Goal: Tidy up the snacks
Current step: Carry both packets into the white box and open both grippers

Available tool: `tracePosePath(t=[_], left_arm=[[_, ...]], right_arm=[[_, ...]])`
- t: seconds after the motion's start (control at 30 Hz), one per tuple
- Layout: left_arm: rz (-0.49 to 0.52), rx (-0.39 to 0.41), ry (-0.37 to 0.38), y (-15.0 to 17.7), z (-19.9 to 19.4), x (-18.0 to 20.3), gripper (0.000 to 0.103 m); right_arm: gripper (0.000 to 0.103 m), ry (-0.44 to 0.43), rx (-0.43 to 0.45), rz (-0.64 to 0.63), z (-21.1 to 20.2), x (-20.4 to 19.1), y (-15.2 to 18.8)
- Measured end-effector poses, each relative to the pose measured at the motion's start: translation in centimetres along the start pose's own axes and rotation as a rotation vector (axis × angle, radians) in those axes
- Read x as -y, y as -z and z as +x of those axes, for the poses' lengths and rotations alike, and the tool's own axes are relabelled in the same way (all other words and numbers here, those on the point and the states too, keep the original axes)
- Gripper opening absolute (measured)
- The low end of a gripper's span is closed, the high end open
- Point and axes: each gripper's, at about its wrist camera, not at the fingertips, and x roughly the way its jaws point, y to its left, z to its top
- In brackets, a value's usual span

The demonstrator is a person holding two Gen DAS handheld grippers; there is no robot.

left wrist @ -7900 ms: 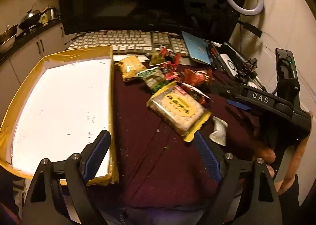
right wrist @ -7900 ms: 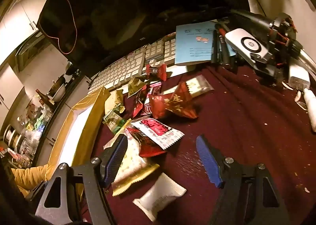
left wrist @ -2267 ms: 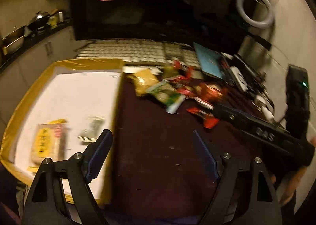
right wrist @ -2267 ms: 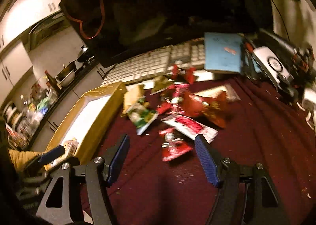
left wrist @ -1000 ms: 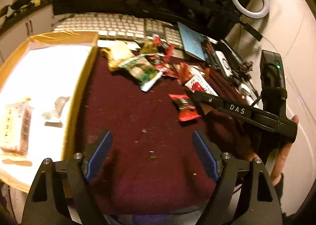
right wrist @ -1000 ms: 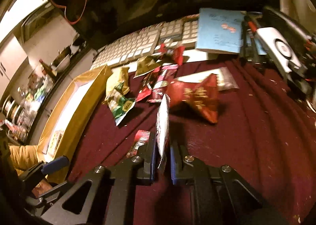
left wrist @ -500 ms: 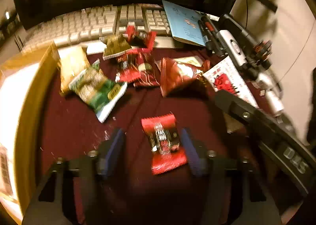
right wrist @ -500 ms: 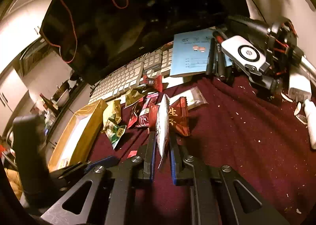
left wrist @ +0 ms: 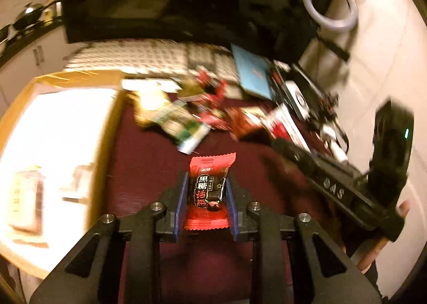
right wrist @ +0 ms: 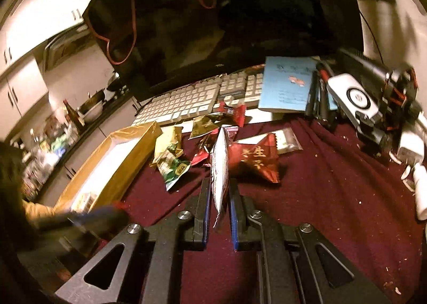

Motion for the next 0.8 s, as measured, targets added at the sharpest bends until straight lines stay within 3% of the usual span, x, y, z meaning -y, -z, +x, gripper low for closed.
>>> tracePosePath(t=[0.3,0.5,0.63,0.8], left_arm=[[-0.198,0.105,-0.148,-1.4,-3.7,-11.8,0.024],[-0.341,0.036,-0.236,-1.3,-3.2,-20.1,0.024],[-0.385,0.010,-0.271,-0.6,-2.7,-22.9,0.024],[-0.397,-0.036,-0.294,0.4,-1.5,-24.7,0.024]], right_arm=[[0.012,-0.129,-0.064,-0.153,2.7,-11.1,-1.0],[0.012,-0.157,-0.180,-0.253,8.0,-17.8,-1.7],[0.012,-0.182,-0.252,-0.280,11.8,-20.7,-1.9],[0.012,-0.130,-0.326,-0.307,15.1,-22.7,-1.5]])
